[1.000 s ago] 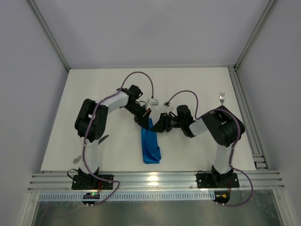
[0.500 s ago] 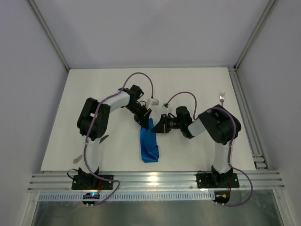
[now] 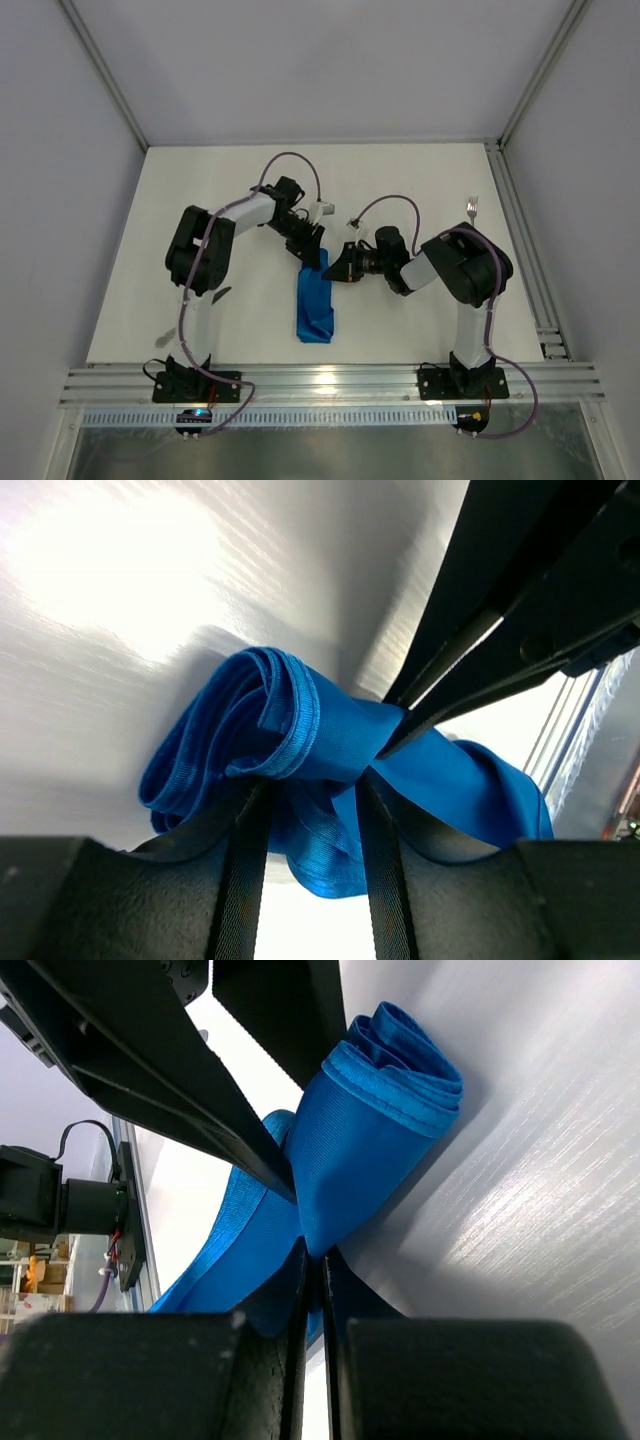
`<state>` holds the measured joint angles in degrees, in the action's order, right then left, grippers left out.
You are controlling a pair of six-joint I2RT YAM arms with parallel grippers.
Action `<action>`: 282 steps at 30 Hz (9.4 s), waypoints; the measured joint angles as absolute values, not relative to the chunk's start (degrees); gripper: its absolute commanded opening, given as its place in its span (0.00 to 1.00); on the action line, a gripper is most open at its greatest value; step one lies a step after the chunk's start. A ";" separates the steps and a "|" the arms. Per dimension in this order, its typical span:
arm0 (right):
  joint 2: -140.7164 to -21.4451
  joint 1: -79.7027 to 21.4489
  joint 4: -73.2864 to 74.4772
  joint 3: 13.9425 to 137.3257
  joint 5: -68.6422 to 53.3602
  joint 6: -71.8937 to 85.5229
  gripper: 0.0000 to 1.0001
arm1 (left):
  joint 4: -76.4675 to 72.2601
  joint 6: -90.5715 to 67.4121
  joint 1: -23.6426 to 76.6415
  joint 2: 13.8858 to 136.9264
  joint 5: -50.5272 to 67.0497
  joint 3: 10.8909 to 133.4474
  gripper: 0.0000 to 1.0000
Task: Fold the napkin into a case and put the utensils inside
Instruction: Stuff the top corner of the smaller-rectangle-folded napkin into the folded napkin, then pick up the smaller rectangle-folded napkin from the center of the board.
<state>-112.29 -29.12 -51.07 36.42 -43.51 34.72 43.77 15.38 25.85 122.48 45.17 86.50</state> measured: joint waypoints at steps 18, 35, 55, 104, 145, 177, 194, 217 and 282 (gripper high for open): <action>-112.92 -29.19 -50.94 36.36 -43.33 34.81 0.04 | 45.54 16.45 26.39 127.24 49.23 92.75 0.00; -90.17 -30.96 -24.43 36.53 -29.71 23.92 0.43 | 50.30 18.35 24.64 127.02 45.21 92.68 0.08; -85.82 -68.49 1.04 43.92 9.13 28.82 0.36 | 48.90 21.15 23.77 123.02 45.74 85.62 0.17; -98.98 -69.10 1.41 51.75 12.88 29.08 0.29 | 58.15 24.58 18.17 116.60 40.69 89.01 0.54; -89.84 -66.48 2.85 53.28 15.27 24.05 0.47 | 52.05 22.85 26.68 108.92 26.55 69.54 0.22; -110.50 -42.30 -58.98 31.16 -21.26 51.68 0.46 | 48.71 19.66 26.68 108.22 29.63 67.24 0.12; -112.22 -43.90 -57.10 32.75 -21.39 52.69 0.05 | 46.74 18.35 26.76 108.38 31.33 67.48 0.18; -103.39 -42.96 -32.23 38.33 -16.82 44.49 0.04 | 50.87 49.76 36.32 80.34 39.88 58.39 0.59; -90.08 -50.15 -39.13 21.54 -14.26 54.54 0.63 | 42.68 46.72 47.09 92.09 32.21 53.98 0.10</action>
<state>-90.08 -50.15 -39.13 21.54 -14.26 54.54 42.68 46.72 47.09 92.09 32.21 53.98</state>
